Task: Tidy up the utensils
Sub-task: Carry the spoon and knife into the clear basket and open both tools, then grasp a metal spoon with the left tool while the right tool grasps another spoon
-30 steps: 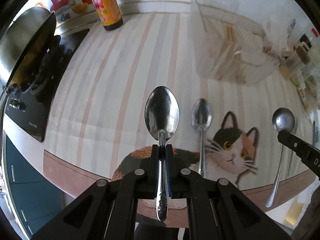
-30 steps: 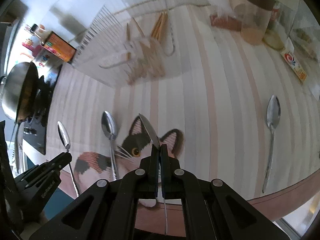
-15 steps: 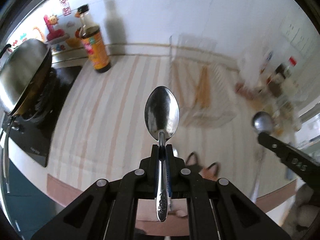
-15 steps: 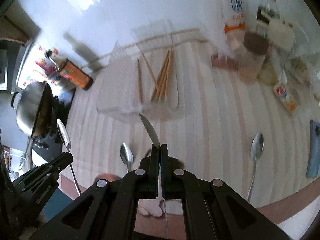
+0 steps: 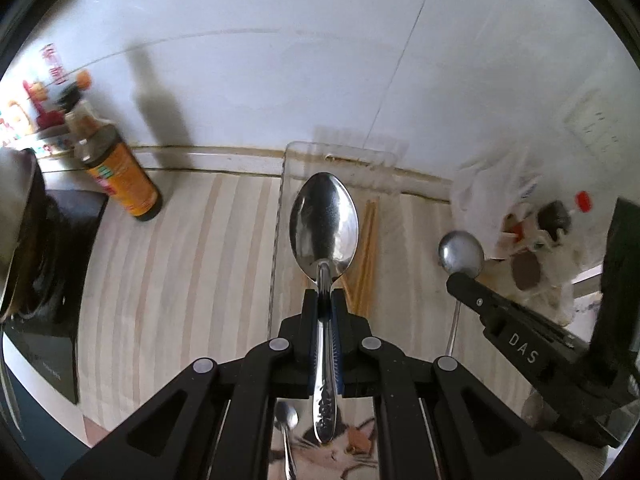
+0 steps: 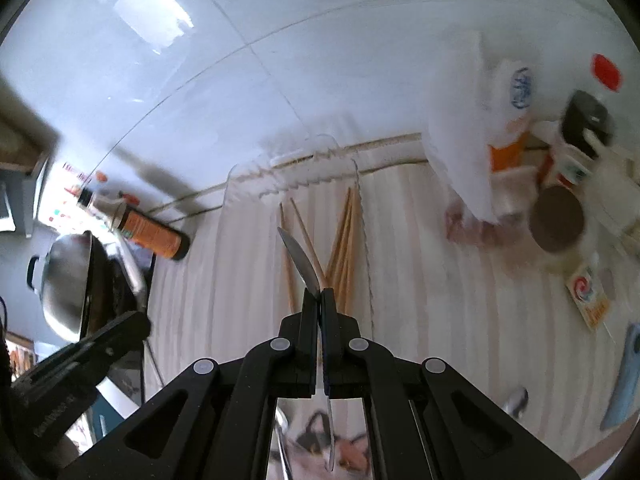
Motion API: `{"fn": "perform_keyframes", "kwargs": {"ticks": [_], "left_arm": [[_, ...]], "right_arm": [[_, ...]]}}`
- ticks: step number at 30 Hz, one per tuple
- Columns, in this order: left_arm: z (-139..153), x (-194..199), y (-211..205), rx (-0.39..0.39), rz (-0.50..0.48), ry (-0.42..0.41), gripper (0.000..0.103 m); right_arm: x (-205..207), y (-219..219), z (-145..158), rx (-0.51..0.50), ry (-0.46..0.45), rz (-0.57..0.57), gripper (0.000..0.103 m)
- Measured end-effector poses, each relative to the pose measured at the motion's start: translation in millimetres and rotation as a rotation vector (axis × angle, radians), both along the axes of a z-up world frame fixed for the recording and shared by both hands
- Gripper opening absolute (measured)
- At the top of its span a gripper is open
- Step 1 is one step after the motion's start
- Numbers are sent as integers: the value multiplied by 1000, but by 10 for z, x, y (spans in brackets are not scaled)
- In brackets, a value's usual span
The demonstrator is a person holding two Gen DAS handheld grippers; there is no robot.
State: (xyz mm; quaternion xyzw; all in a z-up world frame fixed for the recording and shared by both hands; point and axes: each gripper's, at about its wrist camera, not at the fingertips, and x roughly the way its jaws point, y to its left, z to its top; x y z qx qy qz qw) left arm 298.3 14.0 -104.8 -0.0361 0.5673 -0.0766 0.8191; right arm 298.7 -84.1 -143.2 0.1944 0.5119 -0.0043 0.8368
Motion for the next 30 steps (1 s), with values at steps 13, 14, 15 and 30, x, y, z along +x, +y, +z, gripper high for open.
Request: {"fn": "perform_keyframes", "kwargs": {"ticks": [13,14,15,30], "left_arm": [[-256,193,108,67,36,36,20],[-229,134,158,90,52,14,36],[-205,50,207,117,71,-13,47],[-886,-999,465,291,134,-75,103]], "right_arm": [[409,-99,-345,-15,95,9,8],[355,-121,-306,-24,86,6,8],[295,-150,-261,-39,76,1,8],[-1481,-1056,-585,-127,200,-257,45]]}}
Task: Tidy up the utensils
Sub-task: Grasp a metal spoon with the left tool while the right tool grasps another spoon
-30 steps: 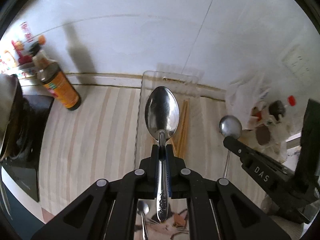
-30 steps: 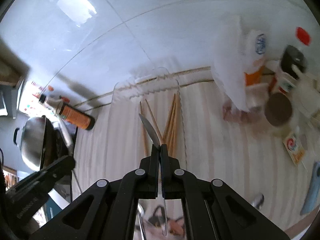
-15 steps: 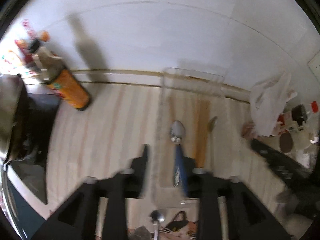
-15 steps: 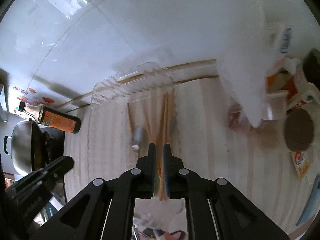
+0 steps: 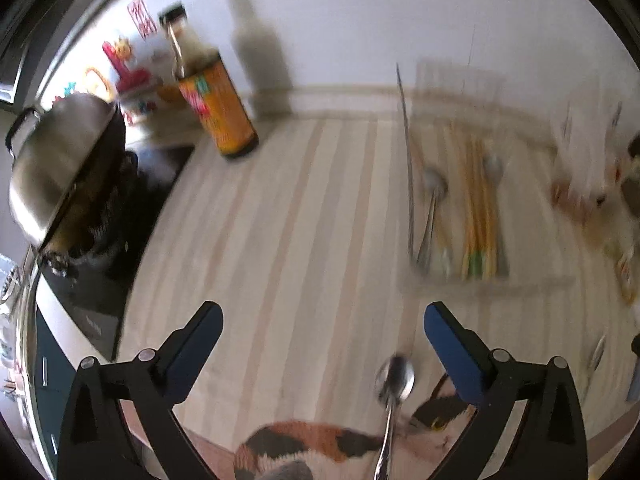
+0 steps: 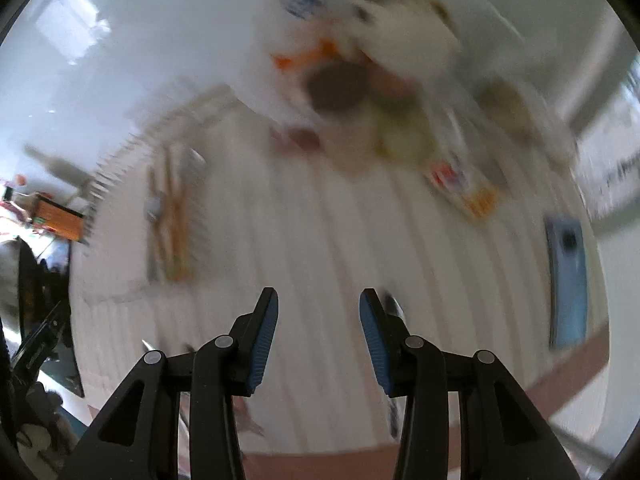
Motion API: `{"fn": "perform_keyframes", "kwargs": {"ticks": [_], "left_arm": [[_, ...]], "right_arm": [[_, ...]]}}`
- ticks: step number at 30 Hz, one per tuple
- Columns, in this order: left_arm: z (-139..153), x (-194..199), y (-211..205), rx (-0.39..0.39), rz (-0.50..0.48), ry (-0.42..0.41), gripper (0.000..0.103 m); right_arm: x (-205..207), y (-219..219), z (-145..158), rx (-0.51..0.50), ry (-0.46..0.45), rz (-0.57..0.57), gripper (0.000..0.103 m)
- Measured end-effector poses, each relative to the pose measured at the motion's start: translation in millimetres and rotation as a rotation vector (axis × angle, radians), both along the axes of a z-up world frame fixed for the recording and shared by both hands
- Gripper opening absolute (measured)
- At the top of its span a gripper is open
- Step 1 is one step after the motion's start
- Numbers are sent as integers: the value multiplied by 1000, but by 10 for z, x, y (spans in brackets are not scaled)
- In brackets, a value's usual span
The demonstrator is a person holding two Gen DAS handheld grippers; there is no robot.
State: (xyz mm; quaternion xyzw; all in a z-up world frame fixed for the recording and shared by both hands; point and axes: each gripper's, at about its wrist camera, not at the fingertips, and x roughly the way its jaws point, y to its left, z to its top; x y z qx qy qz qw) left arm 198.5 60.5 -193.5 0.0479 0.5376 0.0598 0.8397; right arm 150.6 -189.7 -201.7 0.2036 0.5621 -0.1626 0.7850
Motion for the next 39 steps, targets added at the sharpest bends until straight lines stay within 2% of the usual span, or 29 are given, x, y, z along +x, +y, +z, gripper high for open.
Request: {"fn": "perform_keyframes", "kwargs": {"ticks": [5,10,13,15,16,18,21,24,27,30,31,32,34,35,36,38,39], "left_arm": [[-373,-215,15,-3,24,104,103],[-653,-391,32,-16,39,193,103],[-728,-435,94,-33,59,220,103],[-745,-477,145,-27,75,218,102],[-755,-497,173,-23,81,222,102],[-773,-529,204,-26,77,235,99],[-796,-559,191,-46,52,250,92],[-798,-576,122,-87,23,259,82],[-811,-595,10,-97,-9,269,74],[-867,-571,-119,-94,-43,282,67],[-898,-556,-173,-93,-52,290,64],[-922,-540,-225,-90,-58,295,59],[-977,-519,-301,-83,-69,308,50],[-956,-519,-323,-85,-69,288,40],[-956,-510,-348,-84,-75,287,36],[-941,-509,-402,-107,-93,285,13],[-938,-505,-424,-110,-99,286,10]], "right_arm": [[-271,-158,-453,4,76,-43,45],[-262,-202,-817,-40,121,-31,45],[-226,-165,-970,-83,148,-10,44],[-209,-92,-976,-117,143,18,36],[-216,-38,-975,-128,135,32,24],[-201,81,-993,-151,138,62,7],[-160,314,-1018,-145,124,129,7],[-141,516,-1045,-49,104,182,6],[-186,556,-1091,185,62,157,4],[-302,400,-1194,488,8,79,2],[-325,345,-1222,523,6,63,3],[-317,268,-1218,513,9,53,4],[-328,167,-1170,404,21,53,10],[-335,133,-1157,392,24,53,10],[-348,105,-1142,385,28,53,10],[-341,127,-1086,357,29,71,13],[-331,183,-1045,326,27,94,17]]}}
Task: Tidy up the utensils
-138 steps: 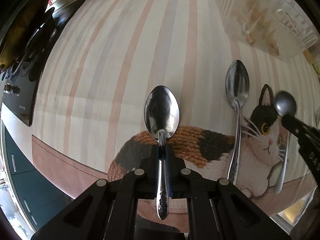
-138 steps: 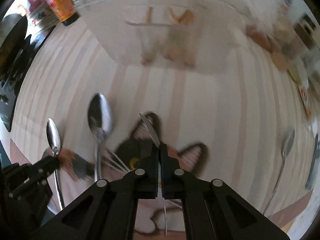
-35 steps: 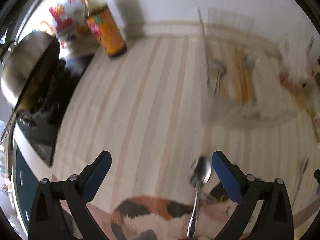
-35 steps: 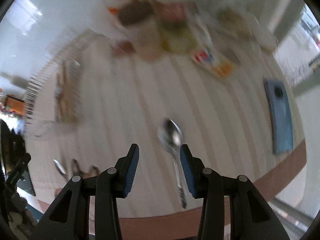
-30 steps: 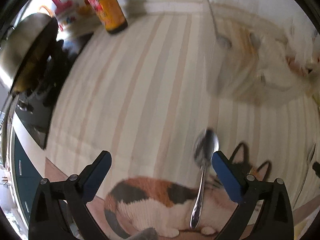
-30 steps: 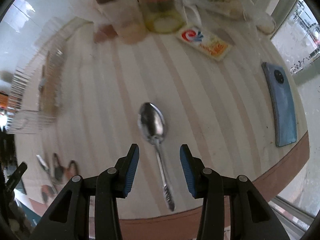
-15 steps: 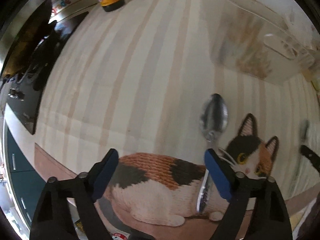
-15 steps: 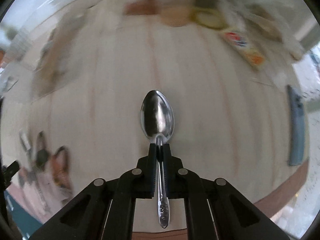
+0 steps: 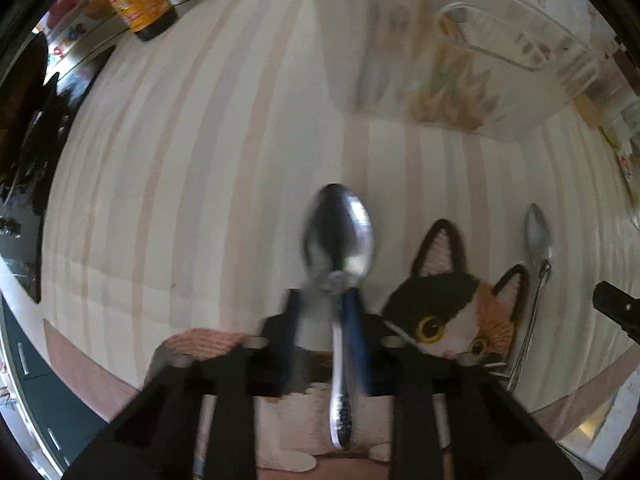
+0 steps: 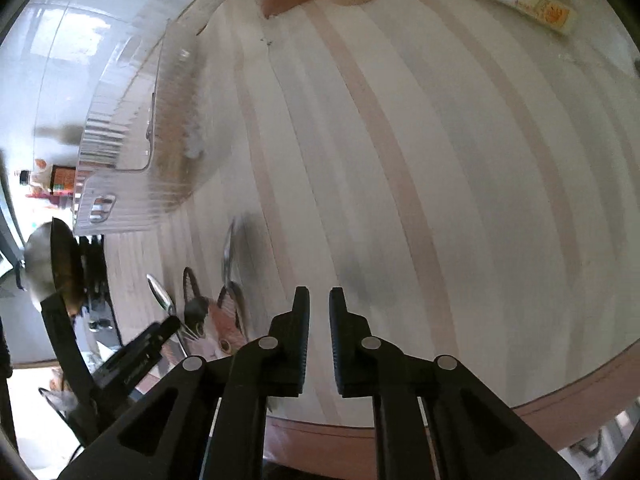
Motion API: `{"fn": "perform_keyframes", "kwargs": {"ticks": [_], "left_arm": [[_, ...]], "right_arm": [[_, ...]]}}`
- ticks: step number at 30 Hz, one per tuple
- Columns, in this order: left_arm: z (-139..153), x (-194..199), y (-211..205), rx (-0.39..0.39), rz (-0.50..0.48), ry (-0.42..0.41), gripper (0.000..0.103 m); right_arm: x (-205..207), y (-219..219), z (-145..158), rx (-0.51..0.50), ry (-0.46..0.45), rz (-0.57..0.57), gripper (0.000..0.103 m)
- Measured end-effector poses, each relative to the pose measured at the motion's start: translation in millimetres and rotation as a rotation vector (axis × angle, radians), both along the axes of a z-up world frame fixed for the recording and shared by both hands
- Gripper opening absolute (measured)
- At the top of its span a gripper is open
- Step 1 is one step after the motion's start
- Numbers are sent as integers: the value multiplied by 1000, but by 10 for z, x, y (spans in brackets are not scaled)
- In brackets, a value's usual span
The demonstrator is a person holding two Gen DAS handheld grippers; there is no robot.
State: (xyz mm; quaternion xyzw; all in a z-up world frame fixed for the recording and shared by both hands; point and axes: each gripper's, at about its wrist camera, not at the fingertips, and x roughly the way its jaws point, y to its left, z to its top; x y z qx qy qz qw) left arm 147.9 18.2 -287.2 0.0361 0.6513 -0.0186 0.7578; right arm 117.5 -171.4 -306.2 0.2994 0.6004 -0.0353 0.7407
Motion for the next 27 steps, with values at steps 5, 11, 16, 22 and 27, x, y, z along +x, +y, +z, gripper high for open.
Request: {"fn": "perform_keyframes", "kwargs": {"ticks": [5,11,16,22,27], "left_arm": [[9,6,8,-2,9,9,4],[10,24,417,-79,113,58,4],[-1,-14,672,-112,157,69,4],[4,-124,589,-111,138,65,4],[10,-213,368,-124,77,67,4]], "right_arm": [[111,324,94,-39,-16,62,33],[287,845,16,-147,-6,158,35],[383,1182,-30,-380,19,240,28],[330,1061,-62,-406,39,224,6],[130,766,-67,-382,81,191,6]]}}
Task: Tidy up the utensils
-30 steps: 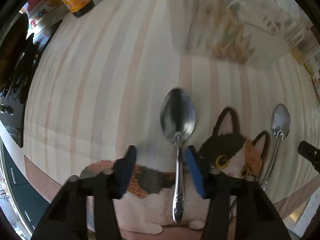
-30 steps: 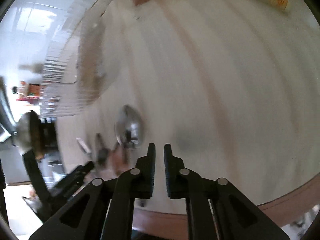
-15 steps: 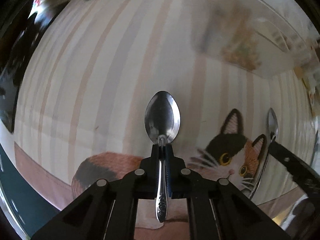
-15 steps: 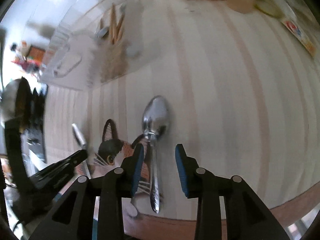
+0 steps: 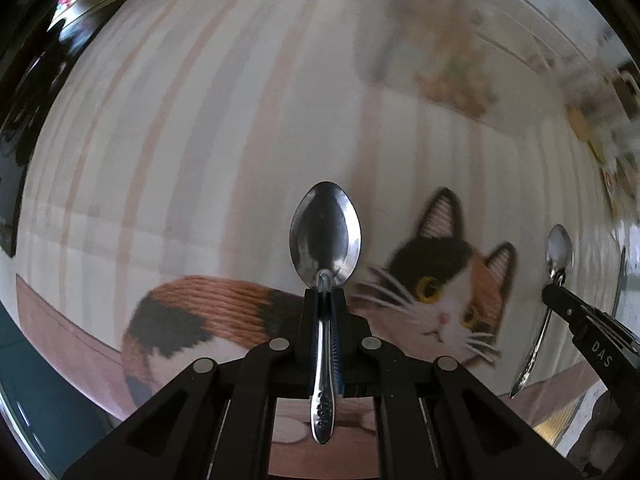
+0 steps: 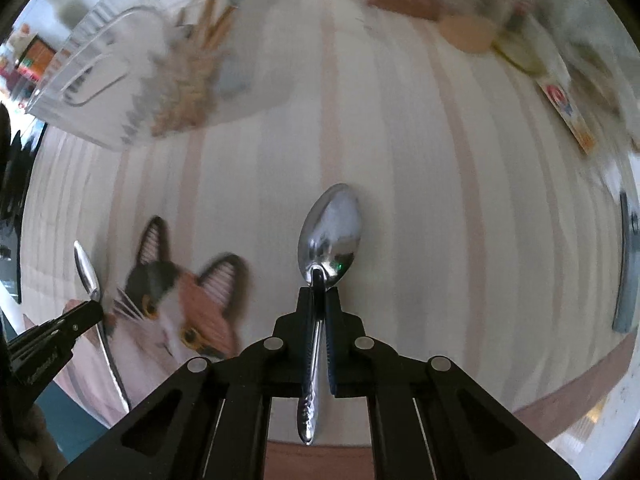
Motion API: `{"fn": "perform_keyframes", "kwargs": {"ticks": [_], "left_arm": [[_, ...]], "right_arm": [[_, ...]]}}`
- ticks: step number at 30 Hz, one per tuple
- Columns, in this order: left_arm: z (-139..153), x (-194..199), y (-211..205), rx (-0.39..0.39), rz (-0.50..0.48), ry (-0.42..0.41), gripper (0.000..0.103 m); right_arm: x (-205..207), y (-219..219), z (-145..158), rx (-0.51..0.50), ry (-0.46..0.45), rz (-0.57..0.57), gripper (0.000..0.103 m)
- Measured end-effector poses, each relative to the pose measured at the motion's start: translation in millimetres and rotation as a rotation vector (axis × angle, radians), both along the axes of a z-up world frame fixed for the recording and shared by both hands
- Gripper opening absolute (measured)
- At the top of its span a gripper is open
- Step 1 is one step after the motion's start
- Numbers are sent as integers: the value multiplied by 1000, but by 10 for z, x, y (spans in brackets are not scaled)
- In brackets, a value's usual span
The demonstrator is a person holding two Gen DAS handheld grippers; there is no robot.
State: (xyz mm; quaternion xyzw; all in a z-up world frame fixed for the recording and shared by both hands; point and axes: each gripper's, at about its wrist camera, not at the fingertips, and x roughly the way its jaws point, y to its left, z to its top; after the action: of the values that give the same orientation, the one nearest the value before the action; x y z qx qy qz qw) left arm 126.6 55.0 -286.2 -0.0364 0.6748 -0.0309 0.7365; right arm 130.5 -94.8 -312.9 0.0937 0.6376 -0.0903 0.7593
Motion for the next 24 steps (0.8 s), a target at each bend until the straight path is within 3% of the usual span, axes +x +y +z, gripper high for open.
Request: {"fn": "perform_keyframes", "kwargs": {"ticks": [6,14,24], "left_arm": [[13,1,-174,35,-48,-14,4],[27,44,-192,37,-61,-6,7],[-22,210,-185,31,-60,0,6]], "right_arm": [[-169,-221,-22,9,24,-11,6],[19,-250,-50,-22,48,-2,6],[-49,-59,-43,-57,60,15,6]]}}
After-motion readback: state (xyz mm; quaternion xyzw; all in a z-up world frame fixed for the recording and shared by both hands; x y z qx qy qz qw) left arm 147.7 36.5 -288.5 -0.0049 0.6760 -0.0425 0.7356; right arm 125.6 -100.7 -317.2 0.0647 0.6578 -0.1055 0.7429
